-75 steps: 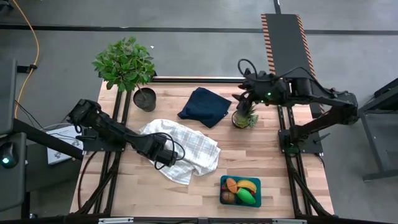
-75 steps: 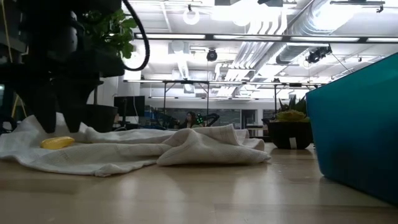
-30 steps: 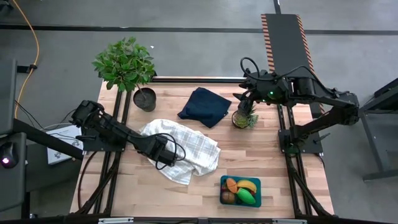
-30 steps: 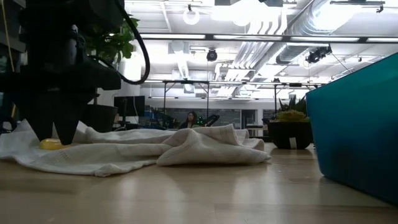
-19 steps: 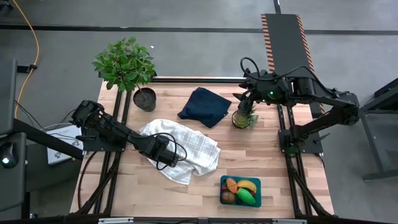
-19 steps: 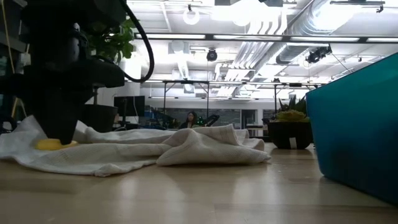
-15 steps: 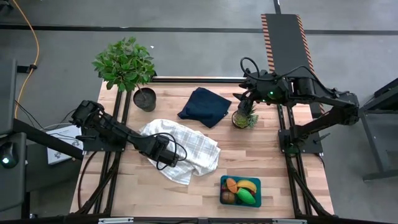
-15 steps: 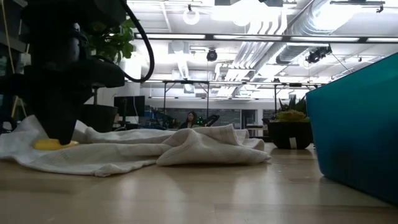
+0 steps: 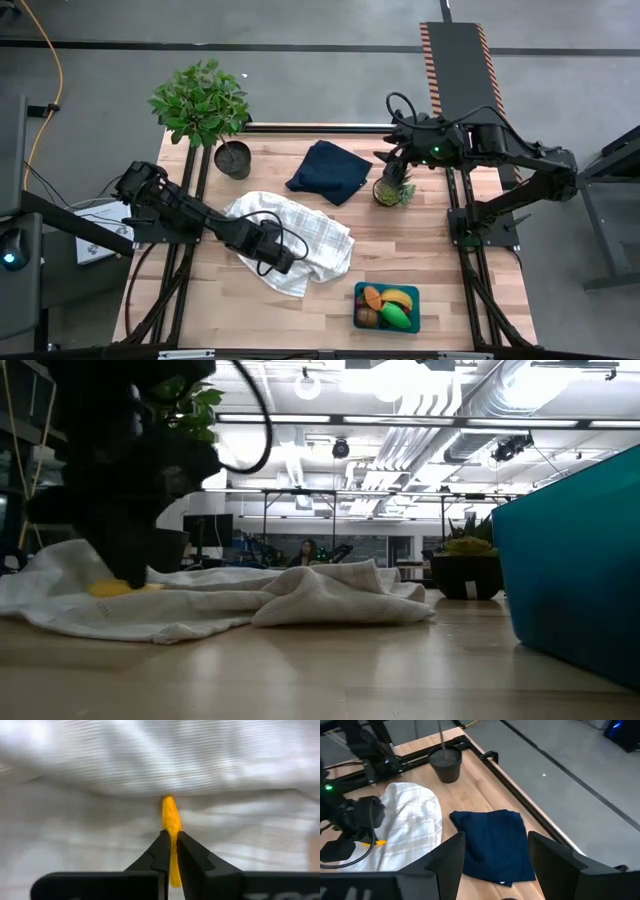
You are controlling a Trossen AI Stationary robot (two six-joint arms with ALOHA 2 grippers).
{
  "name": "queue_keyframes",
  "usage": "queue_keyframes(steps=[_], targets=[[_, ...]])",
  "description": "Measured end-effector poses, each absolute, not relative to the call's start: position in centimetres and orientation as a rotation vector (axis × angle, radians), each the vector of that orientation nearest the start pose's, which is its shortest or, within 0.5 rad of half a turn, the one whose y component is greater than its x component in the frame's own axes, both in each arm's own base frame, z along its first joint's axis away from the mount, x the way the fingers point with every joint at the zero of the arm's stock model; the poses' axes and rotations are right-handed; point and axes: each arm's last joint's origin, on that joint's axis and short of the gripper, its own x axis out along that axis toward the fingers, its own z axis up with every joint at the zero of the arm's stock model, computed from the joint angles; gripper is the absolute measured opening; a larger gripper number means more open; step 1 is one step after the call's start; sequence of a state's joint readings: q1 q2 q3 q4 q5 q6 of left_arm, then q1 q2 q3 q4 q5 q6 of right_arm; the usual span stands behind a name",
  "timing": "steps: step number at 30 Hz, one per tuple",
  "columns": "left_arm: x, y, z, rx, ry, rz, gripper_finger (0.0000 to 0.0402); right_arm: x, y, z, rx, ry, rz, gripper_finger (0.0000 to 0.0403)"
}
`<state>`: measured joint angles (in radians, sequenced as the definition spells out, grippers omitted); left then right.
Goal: Pick and placing Produce into tupperware
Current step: Put the corn into the bin
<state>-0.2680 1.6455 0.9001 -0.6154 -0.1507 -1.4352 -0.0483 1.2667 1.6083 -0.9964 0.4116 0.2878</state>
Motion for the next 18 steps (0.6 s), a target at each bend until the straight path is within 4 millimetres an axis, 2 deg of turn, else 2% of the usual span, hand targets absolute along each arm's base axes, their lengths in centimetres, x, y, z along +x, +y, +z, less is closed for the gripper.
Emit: queue_keyframes(steps=[5, 10, 13, 18], targets=[[28.2, -7.2, 15.4, -0.921, 1.034, 0.732, 0.0015, 22.6, -2.0, 43.6, 0.18, 0.594, -0.458, 0.0208], [29.2, -6.6, 16.7, -0.931, 0.928, 0.624, 0.0016, 22.9, -1.7, 43.4, 0.221, 0.613, -0.339, 0.0208], [29.9, -5.7, 18.0, -0.933, 0.831, 0.555, 0.0016, 23.3, -1.4, 42.3, 0.255, 0.648, -0.248, 0.0208], [31.1, -4.0, 20.8, -0.936, 0.625, 0.422, 0.0016, 23.6, -1.2, 39.7, 0.328, 0.673, -0.192, 0.0208]])
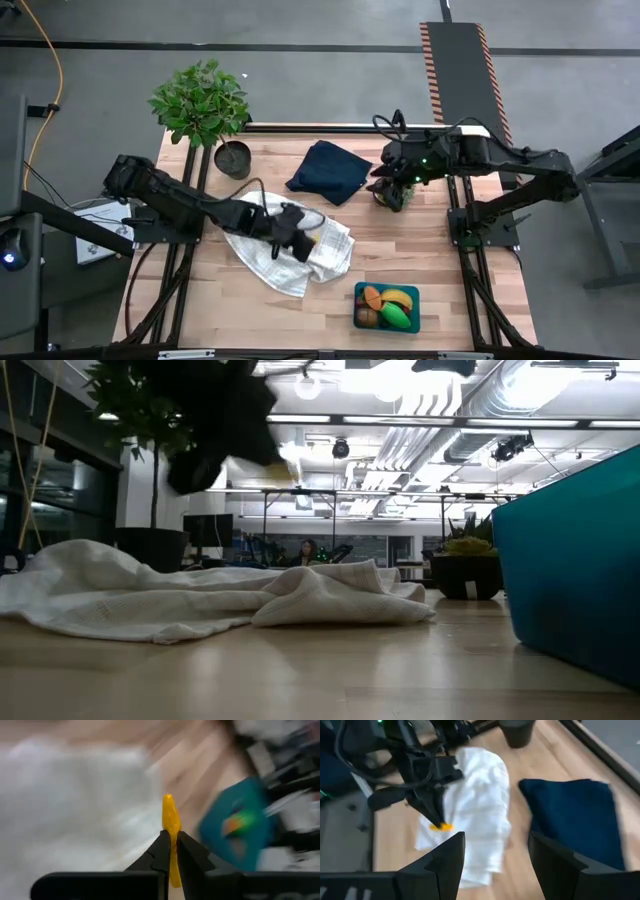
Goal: Pick and placing Produce into tupperware
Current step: Put the corn into the bin
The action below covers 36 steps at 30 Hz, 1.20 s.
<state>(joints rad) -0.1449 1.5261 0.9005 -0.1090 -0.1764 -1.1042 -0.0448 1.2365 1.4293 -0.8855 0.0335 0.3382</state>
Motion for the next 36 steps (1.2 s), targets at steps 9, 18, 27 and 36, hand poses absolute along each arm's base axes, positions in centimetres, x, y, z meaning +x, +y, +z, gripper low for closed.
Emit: queue_keyframes(steps=[9, 18, 27, 36], targets=[[32.0, -1.7, 25.3, -0.915, 0.281, 0.27, 0.0016, 23.2, -0.1, 35.9, 0.585, 0.337, -0.113, 0.0208], [32.5, 0.0, 27.9, -0.884, 0.02, 0.185, 0.0016, 23.8, 0.5, 32.6, 0.813, 0.084, -0.073, 0.0208], [32.6, 0.3, 28.5, -0.888, -0.046, 0.17, 0.0016, 24.2, 1.0, 32.3, 0.854, 0.05, -0.055, 0.0208], [32.6, 0.3, 28.9, -0.886, -0.09, 0.152, 0.0016, 25.8, 1.2, 31.7, 0.88, 0.025, -0.035, 0.0208]])
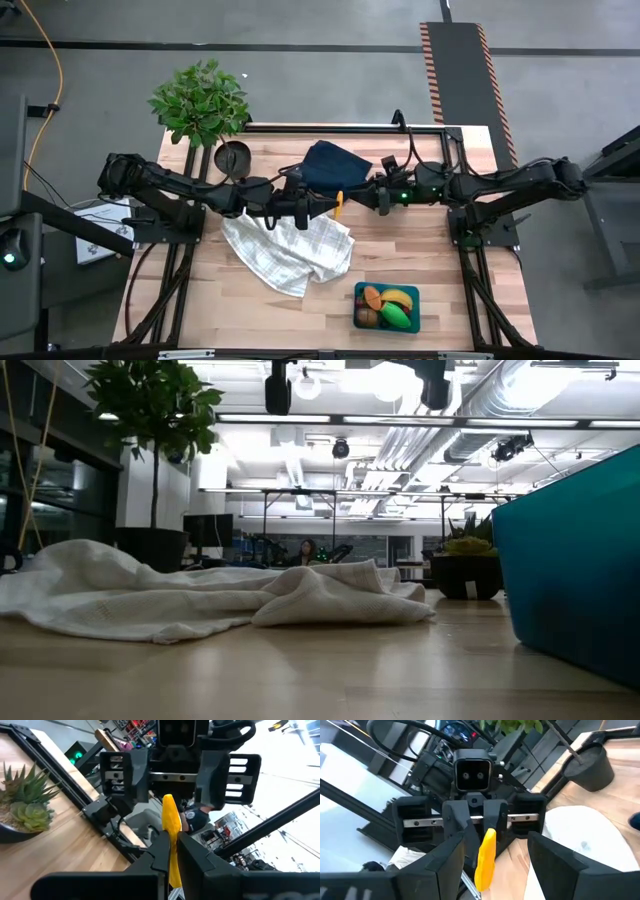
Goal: Pick and placing Produce into tupperware
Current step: Put the corn into the bin
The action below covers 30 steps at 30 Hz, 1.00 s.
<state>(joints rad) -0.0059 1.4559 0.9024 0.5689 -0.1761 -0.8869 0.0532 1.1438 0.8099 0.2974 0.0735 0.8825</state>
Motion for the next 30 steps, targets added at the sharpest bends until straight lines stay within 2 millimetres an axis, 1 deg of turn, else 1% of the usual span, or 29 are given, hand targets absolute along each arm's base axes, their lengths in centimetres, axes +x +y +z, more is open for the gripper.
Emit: queue_keyframes(steps=[14, 22, 25, 30], targets=[[32.6, 0.3, 29.3, -0.889, -0.124, 0.135, 0.0016, 26.9, 1.3, 31.3, 0.901, 0.0, 0.001, 0.0208], [32.6, 0.3, 29.3, -0.891, -0.121, 0.128, 0.0017, 27.0, 1.3, 31.2, 0.901, 0.003, 0.0, 0.0206], [32.6, 0.3, 29.3, -0.893, -0.12, 0.125, 0.0017, 27.0, 1.3, 31.2, 0.9, 0.001, 0.002, 0.0191], [32.6, 0.3, 29.3, -0.897, -0.119, 0.124, 0.0017, 27.0, 1.3, 31.2, 0.899, 0.002, 0.006, 0.0144]])
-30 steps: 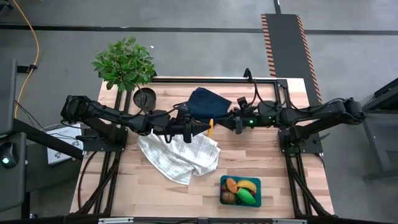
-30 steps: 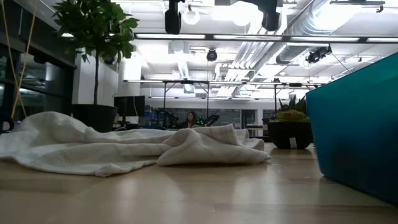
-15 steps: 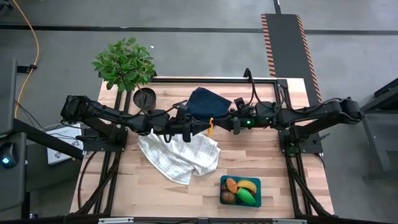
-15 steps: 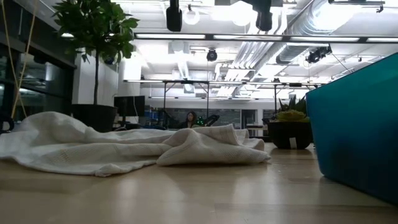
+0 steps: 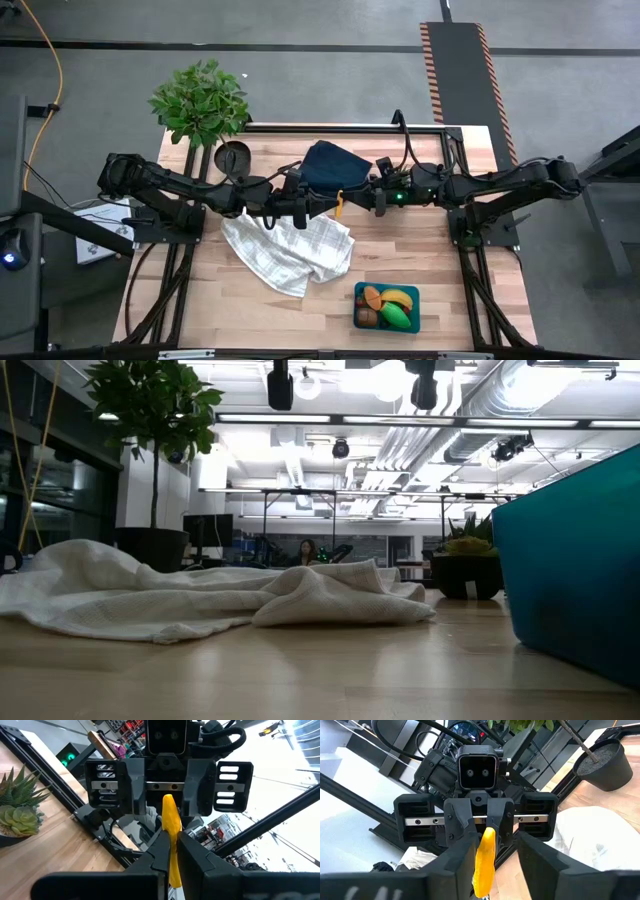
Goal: Pick and placing Produce into tupperware
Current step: Put the corn into the bin
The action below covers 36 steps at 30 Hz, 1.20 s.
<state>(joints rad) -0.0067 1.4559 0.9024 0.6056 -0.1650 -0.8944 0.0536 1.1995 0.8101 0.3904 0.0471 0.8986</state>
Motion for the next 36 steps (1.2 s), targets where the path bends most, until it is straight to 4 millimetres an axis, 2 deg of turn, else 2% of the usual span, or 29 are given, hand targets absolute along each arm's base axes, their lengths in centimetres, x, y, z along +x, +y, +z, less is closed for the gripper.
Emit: queue_keyframes(steps=[7, 25, 36], targets=[[32.59, 0.26, 29.29, -0.897, -0.118, 0.125, 0.0017, 27.0, 1.31, 31.22, 0.899, 0.002, 0.009, 0.01], [32.6, 0.27, 29.24, -0.877, -0.114, 0.128, 0.0017, 26.99, 1.32, 31.26, 0.897, -0.001, 0.011, 0.0032], [32.6, 0.27, 29.23, -0.88, -0.114, 0.128, 0.0017, 26.99, 1.32, 31.26, 0.89, -0.001, 0.011, 0.0024]])
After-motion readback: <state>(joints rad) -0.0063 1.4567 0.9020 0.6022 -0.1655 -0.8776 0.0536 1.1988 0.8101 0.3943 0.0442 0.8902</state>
